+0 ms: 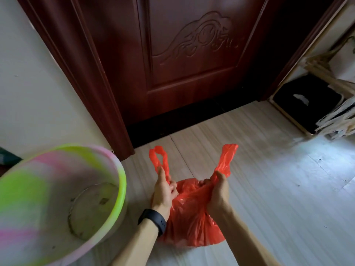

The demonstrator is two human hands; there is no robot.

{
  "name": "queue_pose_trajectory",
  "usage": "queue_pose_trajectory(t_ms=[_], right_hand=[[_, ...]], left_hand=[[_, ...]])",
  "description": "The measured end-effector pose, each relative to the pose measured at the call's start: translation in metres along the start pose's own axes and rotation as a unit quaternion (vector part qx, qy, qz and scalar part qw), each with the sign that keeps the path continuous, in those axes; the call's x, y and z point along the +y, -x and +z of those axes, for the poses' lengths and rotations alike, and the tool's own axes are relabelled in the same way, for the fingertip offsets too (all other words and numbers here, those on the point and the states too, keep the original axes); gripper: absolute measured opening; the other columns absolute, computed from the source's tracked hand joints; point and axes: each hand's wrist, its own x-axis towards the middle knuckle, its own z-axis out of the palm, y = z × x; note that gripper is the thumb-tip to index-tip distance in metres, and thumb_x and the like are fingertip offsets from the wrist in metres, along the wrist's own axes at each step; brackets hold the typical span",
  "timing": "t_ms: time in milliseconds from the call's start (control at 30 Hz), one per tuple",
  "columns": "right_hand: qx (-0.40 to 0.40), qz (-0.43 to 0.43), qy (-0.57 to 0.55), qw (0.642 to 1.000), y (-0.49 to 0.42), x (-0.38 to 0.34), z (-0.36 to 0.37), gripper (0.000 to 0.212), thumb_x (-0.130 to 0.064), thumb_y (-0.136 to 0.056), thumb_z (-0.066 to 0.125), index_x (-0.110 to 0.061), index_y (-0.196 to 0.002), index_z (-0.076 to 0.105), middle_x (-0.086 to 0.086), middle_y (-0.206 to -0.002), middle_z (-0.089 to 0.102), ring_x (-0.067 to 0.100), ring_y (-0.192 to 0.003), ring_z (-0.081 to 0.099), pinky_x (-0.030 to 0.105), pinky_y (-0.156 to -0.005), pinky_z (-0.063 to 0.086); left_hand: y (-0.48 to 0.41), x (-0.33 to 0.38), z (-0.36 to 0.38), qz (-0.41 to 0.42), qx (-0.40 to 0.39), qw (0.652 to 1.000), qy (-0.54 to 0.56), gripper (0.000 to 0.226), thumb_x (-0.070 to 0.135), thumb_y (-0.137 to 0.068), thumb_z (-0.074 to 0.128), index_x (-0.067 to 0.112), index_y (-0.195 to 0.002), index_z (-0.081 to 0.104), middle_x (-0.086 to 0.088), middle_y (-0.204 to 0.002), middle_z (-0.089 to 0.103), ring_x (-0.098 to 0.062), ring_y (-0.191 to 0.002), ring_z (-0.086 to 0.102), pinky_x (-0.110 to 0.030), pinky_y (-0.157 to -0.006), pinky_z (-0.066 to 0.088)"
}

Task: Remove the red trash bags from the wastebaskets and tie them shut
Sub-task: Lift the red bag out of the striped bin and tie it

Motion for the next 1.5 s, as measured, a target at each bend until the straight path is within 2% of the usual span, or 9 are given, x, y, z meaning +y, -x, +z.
queue_pose_trajectory(t_ms=[133, 267, 367, 600, 800, 933, 1133, 1333, 1500], right_hand=[[-0.067, -0.040, 0.021, 0.997, 0.010, 0.005, 0.000, 0.052, -0.036, -0.093, 0.038, -0.002, -0.065, 0.066, 0.021, -0.072, 0.071, 0.030, -0.057, 0.064, 0.033, -0.062, 0.054], [-0.023, -0.168, 0.168, 0.971, 0.009, 0.016, 0.009, 0.030, -0.017, -0.090, 0.034, -0.019, -0.060, 0.033, -0.002, -0.050, 0.033, 0.017, -0.048, 0.029, 0.028, -0.045, 0.027], [0.029, -0.123, 0.178, 0.976, 0.006, 0.011, 0.013, 0.023, -0.017, -0.081, 0.039, -0.017, -0.058, 0.037, -0.002, -0.049, 0.038, 0.018, -0.048, 0.032, 0.033, -0.050, 0.031], [0.033, 0.031, 0.215, 0.976, -0.005, 0.012, 0.006, 0.019, -0.013, -0.082, 0.042, -0.010, -0.068, 0.055, 0.009, -0.062, 0.055, 0.025, -0.058, 0.052, 0.033, -0.058, 0.040], [0.005, 0.007, 0.325, 0.946, -0.006, 0.017, 0.003, 0.020, -0.009, -0.079, 0.045, -0.006, -0.076, 0.065, 0.009, -0.070, 0.064, 0.028, -0.068, 0.061, 0.041, -0.065, 0.050], [0.058, 0.025, 0.184, 0.981, -0.004, 0.018, -0.007, 0.022, 0.000, -0.083, 0.040, -0.008, -0.064, 0.047, 0.008, -0.048, 0.048, 0.023, -0.048, 0.043, 0.031, -0.050, 0.034], [0.034, 0.009, -0.100, 0.994, 0.003, 0.013, -0.004, 0.029, -0.001, -0.089, 0.032, -0.015, -0.064, 0.033, -0.003, -0.037, 0.031, 0.013, -0.028, 0.033, 0.020, -0.034, 0.036], [-0.037, -0.062, 0.139, 0.988, 0.001, 0.018, 0.000, 0.045, -0.039, -0.100, 0.031, -0.013, -0.069, 0.052, -0.006, -0.045, 0.035, 0.011, -0.038, 0.030, 0.027, -0.041, 0.026], [-0.089, -0.051, 0.259, 0.960, -0.001, 0.013, -0.003, 0.033, -0.013, -0.099, 0.044, -0.004, -0.074, 0.064, 0.003, -0.054, 0.046, 0.012, -0.040, 0.039, 0.025, -0.041, 0.031]], left_hand=[[-0.008, -0.005, -0.001, 0.008, -0.018, 1.000, 0.015, 0.039, 0.049, -0.097, 0.037, 0.021, -0.070, 0.036, 0.006, -0.053, 0.031, -0.012, -0.044, 0.027, -0.028, -0.053, 0.023], [-0.001, -0.009, 0.001, 0.061, -0.046, 0.997, 0.016, 0.032, 0.039, -0.101, 0.039, 0.015, -0.081, 0.048, 0.006, -0.055, 0.034, -0.013, -0.052, 0.032, -0.030, -0.060, 0.031], [0.005, -0.023, -0.015, 0.142, -0.049, 0.988, -0.048, 0.043, 0.055, -0.096, 0.041, 0.018, -0.086, 0.059, 0.001, -0.062, 0.053, -0.018, -0.067, 0.053, -0.039, -0.080, 0.043], [0.004, -0.055, -0.032, 0.390, 0.028, 0.844, -0.368, 0.049, 0.058, -0.099, 0.030, 0.030, -0.102, 0.070, 0.018, -0.111, 0.066, -0.003, -0.110, 0.058, -0.031, -0.099, 0.043], [0.013, -0.031, 0.006, 0.119, 0.010, 0.992, -0.034, 0.043, 0.037, -0.103, 0.043, 0.004, -0.091, 0.069, -0.014, -0.086, 0.076, -0.024, -0.086, 0.073, -0.037, -0.088, 0.056], [0.011, -0.024, 0.004, 0.029, -0.001, 0.996, 0.081, 0.030, 0.020, -0.104, 0.043, 0.008, -0.079, 0.054, -0.005, -0.051, 0.055, -0.025, -0.055, 0.060, -0.042, -0.078, 0.051], [0.002, -0.025, -0.017, 0.049, -0.031, 0.996, -0.074, 0.038, 0.036, -0.104, 0.037, 0.014, -0.073, 0.043, -0.002, -0.051, 0.038, -0.017, -0.049, 0.045, -0.029, -0.062, 0.041], [0.021, -0.011, -0.015, 0.242, -0.078, 0.893, -0.372, 0.050, 0.051, -0.102, 0.028, 0.013, -0.088, 0.057, 0.005, -0.070, 0.059, -0.004, -0.063, 0.055, -0.019, -0.066, 0.044], [0.013, -0.006, -0.020, 0.345, -0.087, 0.821, -0.445, 0.027, 0.040, -0.102, 0.038, 0.020, -0.089, 0.049, 0.007, -0.057, 0.054, -0.008, -0.053, 0.053, -0.024, -0.053, 0.037]])
